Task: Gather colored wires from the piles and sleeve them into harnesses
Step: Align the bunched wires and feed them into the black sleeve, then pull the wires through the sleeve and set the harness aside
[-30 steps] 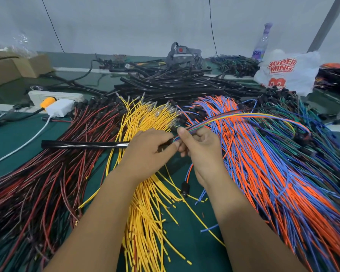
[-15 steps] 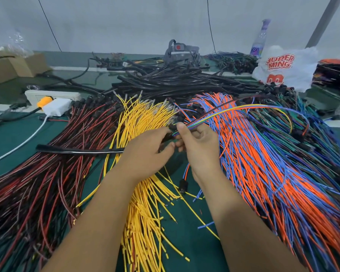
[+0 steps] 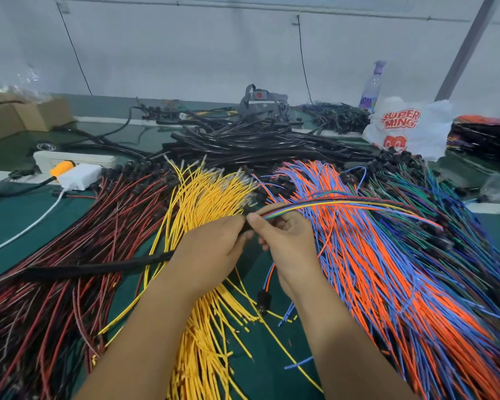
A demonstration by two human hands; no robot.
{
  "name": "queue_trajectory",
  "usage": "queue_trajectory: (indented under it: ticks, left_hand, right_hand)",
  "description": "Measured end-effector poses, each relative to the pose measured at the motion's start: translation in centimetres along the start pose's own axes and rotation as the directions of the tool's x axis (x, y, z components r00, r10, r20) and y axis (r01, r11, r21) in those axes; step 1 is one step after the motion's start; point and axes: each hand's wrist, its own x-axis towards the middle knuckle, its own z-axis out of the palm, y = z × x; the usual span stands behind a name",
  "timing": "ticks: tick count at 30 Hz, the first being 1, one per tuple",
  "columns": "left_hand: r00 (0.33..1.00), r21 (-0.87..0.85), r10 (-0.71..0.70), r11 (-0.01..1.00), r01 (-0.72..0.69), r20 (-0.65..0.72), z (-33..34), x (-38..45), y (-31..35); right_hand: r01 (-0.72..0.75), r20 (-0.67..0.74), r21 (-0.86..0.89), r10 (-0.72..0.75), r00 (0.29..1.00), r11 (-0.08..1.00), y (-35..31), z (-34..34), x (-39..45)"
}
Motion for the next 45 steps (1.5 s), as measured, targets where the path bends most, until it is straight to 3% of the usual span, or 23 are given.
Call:
queue_trajectory:
  ticks: [8, 12, 14, 17, 20, 23, 26, 28, 30, 32, 35, 40, 45]
  left_hand:
    - [0.999, 0.041, -0.039, 0.998, 0.038, 0.015, -0.6, -0.2, -0.4]
    - [0.999, 0.101, -0.036, 0.994, 0.036, -0.005, -0.6, -0.3, -0.2]
    - [1.0, 0.116, -0.013, 0.993, 0.014, -0.006, -0.4, -0.1, 0.5]
    - [1.0, 0.122, -0.016, 0.992, 0.014, 0.011, -0.1, 0.3, 1.1]
    - [0.997, 0.049, -0.057, 0.997, 0.059, -0.044, -0.1, 0.3, 1.0]
    - [0.994, -0.046, -0.108, 0.993, 0.107, -0.018, -0.5, 0.1, 0.5]
    - [0.996, 0.029, -0.094, 0.995, 0.094, 0.008, -1.1, -0.1, -0.4]
    - [0.993, 0.093, -0.114, 0.989, 0.116, -0.019, -1.3, -0.3, -0.8]
    - [0.987, 0.148, -0.153, 0.977, 0.157, -0.04, -1.3, -0.4, -1.0]
    - [0.984, 0.182, -0.17, 0.967, 0.176, -0.052, -1.2, -0.4, -1.0]
    - [0.986, 0.163, -0.151, 0.974, 0.16, -0.067, -1.1, -0.2, -0.8]
    - [0.993, 0.016, -0.009, 1.0, 0.011, -0.122, -1.0, -0.3, 1.5]
    - [0.992, 0.018, 0.05, 0.999, -0.048, -0.112, -0.6, -0.2, 1.9]
  right_hand:
    - [-0.276, 0.02, 0.243, 0.28, 0.96, 0.93, -0.9, -0.4, 0.0]
    - [-0.189, -0.021, 0.094, 0.192, 0.981, 0.977, -0.8, -0.3, -0.2]
    - [-0.142, 0.036, -0.016, 0.143, 0.989, 0.99, -0.7, 0.1, -0.5]
    - [-0.141, 0.089, -0.04, 0.144, 0.986, 0.989, -0.6, 0.7, -0.8]
    - [-0.177, 0.034, 0.174, 0.173, 0.984, 0.969, -1.2, 0.5, -0.5]
    - [-0.166, -0.035, 0.552, 0.222, 0.975, 0.817, -2.2, -1.0, 0.2]
    - [-0.091, -0.157, 0.645, 0.249, 0.956, 0.759, -2.7, -1.8, 0.5]
    - [-0.014, -0.3, 0.538, 0.208, 0.931, 0.843, -2.8, -1.7, 0.6]
    - [0.043, -0.42, 0.269, 0.077, 0.904, 0.962, -2.8, -1.3, 0.4]
    - [0.113, -0.43, 0.077, -0.069, 0.9, 0.991, -2.8, -1.0, 0.1]
    - [0.186, -0.33, 0.0, -0.176, 0.928, 0.983, -2.8, -0.7, -0.2]
    - [0.039, -0.179, 0.084, -0.024, 0.984, 0.996, -1.8, 0.4, -0.5]
    - [-0.092, -0.057, 0.115, 0.099, 0.994, 0.989, -1.2, 1.0, -0.8]
